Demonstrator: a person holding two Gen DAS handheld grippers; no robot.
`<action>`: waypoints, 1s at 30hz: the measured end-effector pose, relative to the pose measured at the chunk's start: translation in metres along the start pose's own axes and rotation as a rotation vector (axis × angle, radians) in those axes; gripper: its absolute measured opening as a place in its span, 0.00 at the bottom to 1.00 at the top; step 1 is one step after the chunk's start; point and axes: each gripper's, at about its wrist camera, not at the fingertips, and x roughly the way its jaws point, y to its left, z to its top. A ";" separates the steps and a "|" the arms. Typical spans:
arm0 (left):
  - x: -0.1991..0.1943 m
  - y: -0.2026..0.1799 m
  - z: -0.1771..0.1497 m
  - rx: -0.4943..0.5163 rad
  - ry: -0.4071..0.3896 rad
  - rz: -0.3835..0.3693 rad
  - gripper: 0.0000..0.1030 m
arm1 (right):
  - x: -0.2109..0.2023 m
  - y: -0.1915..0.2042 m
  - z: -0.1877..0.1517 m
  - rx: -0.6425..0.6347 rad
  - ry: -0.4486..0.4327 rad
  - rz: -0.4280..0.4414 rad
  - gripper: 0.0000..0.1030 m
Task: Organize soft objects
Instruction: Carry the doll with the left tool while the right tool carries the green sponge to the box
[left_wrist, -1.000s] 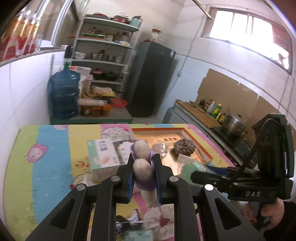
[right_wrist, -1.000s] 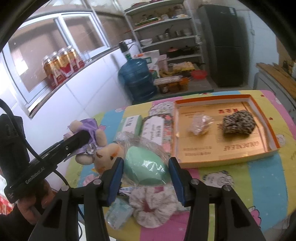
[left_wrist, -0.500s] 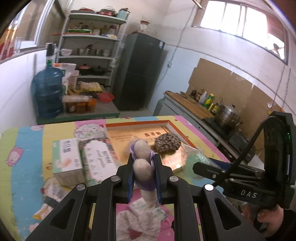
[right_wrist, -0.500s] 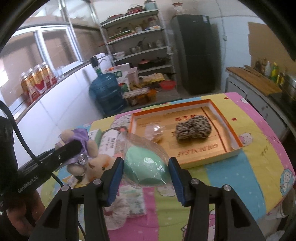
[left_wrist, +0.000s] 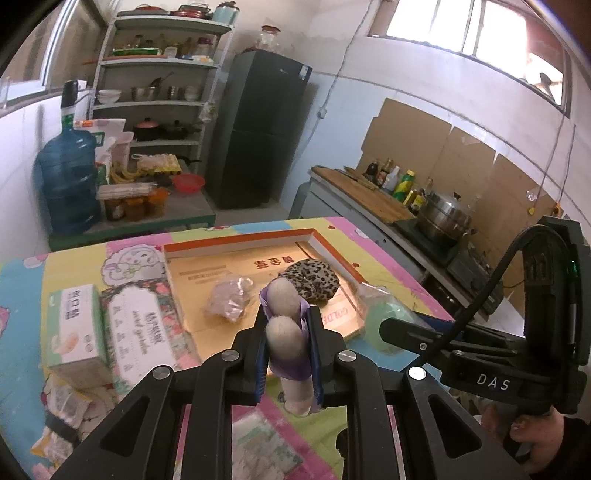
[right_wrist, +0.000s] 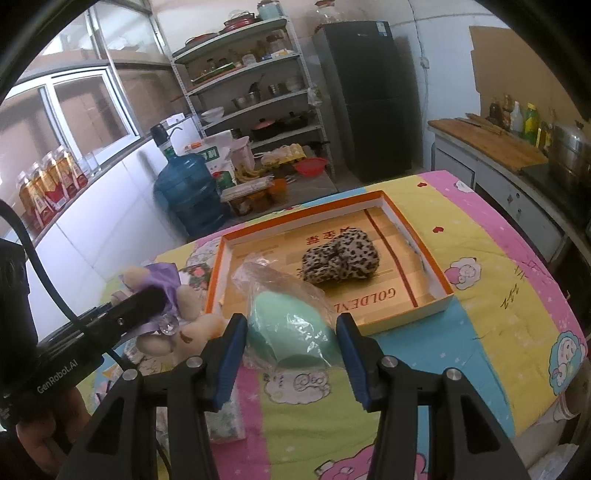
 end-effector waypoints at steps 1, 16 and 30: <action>0.003 -0.002 0.001 0.002 0.002 -0.001 0.18 | 0.003 -0.005 0.002 0.003 0.003 0.000 0.49; 0.054 -0.016 0.021 0.014 0.043 0.019 0.18 | 0.035 -0.043 0.032 0.012 0.028 0.012 0.49; 0.094 -0.017 0.031 0.011 0.099 0.033 0.18 | 0.069 -0.070 0.046 0.021 0.065 0.023 0.49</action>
